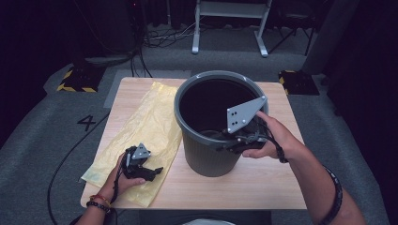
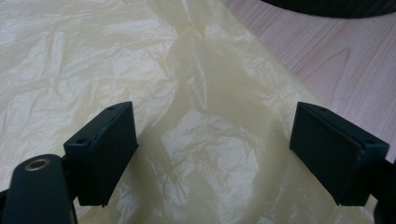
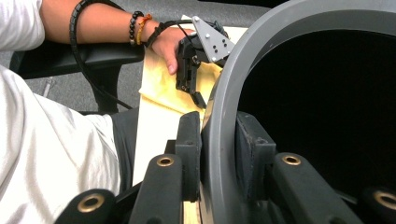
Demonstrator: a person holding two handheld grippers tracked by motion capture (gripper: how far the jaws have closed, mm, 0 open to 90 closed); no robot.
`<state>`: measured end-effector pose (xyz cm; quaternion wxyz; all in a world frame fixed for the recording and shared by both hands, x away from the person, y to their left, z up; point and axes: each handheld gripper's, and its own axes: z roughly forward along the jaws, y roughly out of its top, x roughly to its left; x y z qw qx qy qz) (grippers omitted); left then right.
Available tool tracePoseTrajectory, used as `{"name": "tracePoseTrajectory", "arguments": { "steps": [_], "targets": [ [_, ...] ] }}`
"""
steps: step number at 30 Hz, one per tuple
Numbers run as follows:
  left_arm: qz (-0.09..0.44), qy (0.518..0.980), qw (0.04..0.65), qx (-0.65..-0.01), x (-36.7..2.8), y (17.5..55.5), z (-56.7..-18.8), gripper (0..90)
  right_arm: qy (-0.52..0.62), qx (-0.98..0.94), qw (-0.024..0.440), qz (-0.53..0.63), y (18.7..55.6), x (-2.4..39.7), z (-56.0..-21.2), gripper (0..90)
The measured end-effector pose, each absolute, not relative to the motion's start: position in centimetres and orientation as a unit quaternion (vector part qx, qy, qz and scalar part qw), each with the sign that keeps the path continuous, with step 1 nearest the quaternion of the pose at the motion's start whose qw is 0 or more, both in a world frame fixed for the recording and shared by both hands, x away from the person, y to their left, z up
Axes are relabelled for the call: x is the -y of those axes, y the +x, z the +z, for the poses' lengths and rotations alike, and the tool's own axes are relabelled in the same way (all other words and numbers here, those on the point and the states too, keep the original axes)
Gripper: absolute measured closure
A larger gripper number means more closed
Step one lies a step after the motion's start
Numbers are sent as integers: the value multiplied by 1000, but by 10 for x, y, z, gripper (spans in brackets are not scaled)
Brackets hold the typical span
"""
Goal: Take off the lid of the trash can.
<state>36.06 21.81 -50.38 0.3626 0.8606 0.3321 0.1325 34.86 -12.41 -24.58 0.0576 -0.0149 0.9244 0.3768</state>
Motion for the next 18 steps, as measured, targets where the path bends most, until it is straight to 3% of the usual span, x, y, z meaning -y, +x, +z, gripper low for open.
{"name": "tracePoseTrajectory", "arguments": {
  "steps": [18],
  "targets": [
    [132, 860, 363, -332, -218, 361, -504, 148, -14, -920, 60, 386, 347, 123, -242, 724]
  ]
}}
